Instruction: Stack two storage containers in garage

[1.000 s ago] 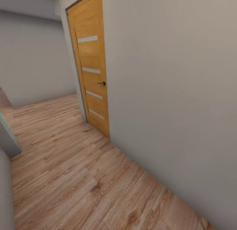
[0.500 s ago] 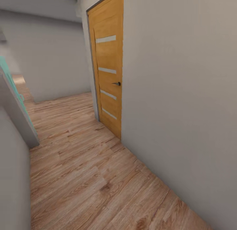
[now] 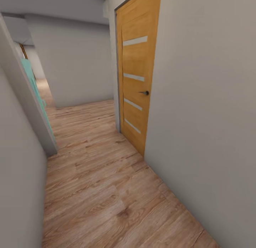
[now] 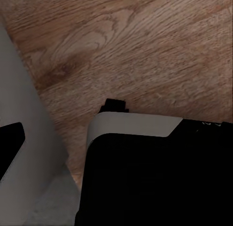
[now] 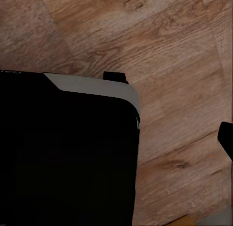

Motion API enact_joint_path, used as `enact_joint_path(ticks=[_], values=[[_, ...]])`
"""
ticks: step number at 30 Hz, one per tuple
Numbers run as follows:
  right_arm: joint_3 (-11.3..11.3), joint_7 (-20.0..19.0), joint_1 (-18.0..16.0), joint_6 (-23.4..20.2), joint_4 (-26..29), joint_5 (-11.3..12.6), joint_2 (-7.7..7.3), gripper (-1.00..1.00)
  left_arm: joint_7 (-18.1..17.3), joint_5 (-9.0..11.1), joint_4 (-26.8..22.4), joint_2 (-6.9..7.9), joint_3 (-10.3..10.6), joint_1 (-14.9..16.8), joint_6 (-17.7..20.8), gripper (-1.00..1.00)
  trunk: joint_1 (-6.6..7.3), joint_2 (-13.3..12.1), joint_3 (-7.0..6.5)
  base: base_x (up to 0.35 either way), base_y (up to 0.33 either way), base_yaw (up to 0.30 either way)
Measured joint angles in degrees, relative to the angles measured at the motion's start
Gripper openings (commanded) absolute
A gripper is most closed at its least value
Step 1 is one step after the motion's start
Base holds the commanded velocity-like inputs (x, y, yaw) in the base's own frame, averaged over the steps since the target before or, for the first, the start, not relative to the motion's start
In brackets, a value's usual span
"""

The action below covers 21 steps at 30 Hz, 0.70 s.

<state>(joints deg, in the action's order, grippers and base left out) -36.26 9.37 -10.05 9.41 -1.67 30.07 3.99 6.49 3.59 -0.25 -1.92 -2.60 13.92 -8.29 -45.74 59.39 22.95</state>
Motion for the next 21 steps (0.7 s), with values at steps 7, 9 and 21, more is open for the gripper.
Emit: enact_joint_path(ticks=[7, 9, 21], values=[[0.00, 0.00, 0.00, 0.03, 0.00, 0.00, 0.00, 1.00, 0.00, 0.00, 0.00, 0.00, 0.00, 0.00, 0.00, 1.00, 0.00, 0.00, 0.00, 0.323, 0.000, 0.270], [0.00, 0.00, 0.00, 0.03, 0.00, 0.00, 0.00, 1.00, 0.00, 0.00, 0.00, 0.00, 0.00, 0.00, 0.00, 1.00, 0.00, 0.00, 0.00, 0.323, 0.000, 0.270], [0.00, 0.00, 0.00, 0.00, 0.00, 0.00, 0.00, 1.00, 0.00, 0.00, 0.00, 0.00, 0.00, 0.00, 0.00, 1.00, 0.00, 0.00, 0.00, 0.323, 0.000, 0.270]])
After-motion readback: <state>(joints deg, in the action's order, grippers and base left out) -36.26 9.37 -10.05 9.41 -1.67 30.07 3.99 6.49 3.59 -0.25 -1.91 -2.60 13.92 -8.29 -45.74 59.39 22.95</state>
